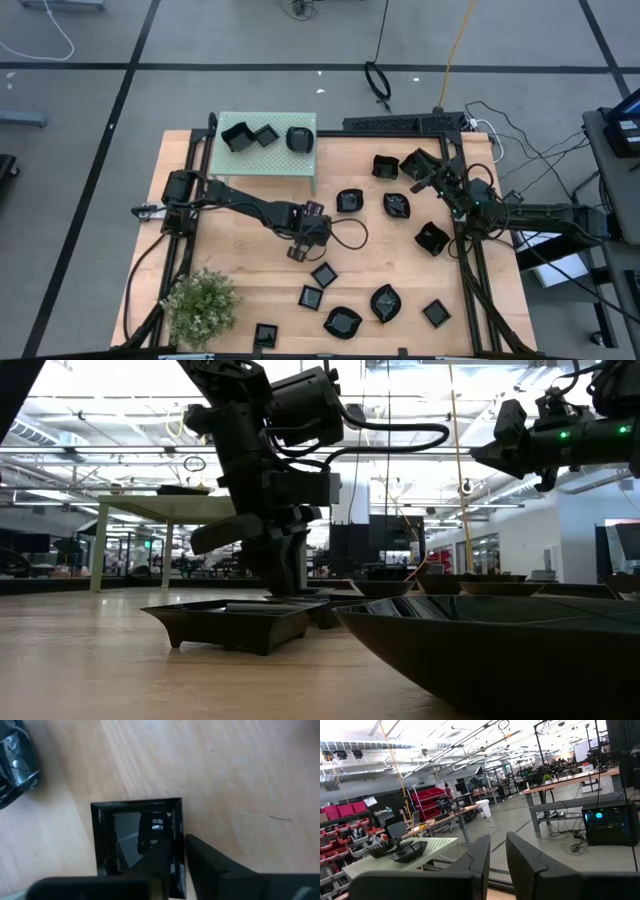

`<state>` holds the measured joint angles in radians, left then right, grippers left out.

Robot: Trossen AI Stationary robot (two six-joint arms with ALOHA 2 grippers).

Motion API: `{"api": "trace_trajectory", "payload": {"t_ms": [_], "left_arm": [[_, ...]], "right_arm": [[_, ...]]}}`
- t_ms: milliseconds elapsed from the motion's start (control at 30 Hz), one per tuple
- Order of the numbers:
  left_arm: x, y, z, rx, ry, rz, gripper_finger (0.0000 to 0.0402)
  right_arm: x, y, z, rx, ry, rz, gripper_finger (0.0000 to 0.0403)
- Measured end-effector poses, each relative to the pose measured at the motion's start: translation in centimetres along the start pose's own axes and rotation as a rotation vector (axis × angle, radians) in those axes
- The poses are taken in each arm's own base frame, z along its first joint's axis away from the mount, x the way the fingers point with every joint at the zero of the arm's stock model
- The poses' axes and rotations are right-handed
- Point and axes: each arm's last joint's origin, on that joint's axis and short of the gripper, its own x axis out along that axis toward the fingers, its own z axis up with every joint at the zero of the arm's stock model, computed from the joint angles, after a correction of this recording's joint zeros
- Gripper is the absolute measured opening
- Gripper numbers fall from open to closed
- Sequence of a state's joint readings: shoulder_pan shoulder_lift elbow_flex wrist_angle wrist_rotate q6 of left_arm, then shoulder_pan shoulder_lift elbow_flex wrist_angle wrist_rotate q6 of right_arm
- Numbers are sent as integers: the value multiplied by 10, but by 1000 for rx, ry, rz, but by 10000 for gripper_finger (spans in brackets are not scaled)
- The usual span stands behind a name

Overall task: Pick & Place Mini shaped plates
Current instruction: Stack the square plate on top of the square plate on the shelf

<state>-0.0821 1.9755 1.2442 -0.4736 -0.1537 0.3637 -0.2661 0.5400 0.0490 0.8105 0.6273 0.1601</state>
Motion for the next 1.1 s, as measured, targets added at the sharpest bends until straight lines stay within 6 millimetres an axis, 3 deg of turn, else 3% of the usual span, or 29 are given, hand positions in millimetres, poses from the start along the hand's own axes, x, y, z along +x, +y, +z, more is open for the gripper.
{"api": "trace_trajectory", "payload": {"t_ms": [100, 233, 333, 533, 733, 900, 1100], "left_arm": [[0, 0, 0, -15, -6, -9, 10], [-5, 0, 2, -15, -28, -10, 16], [-20, 3, 5, 22, -78, -3, 15], [-73, 19, 13, 51, -266, 83, 12], [-140, 44, 16, -3, -511, 291, 9], [-188, 69, 0, -142, -581, 530, 12], [-210, 97, -30, -291, -485, 721, 21]], "right_arm": [[0, 0, 0, 0, 0, 0, 52], [0, 0, 0, 0, -1, 0, 52], [0, 0, 0, 0, 0, 0, 52], [0, 0, 0, 0, 0, 0, 52], [0, 0, 0, 0, 0, 0, 52], [0, 0, 0, 0, 0, 0, 52], [0, 0, 0, -1, 1, 0, 52]]}}
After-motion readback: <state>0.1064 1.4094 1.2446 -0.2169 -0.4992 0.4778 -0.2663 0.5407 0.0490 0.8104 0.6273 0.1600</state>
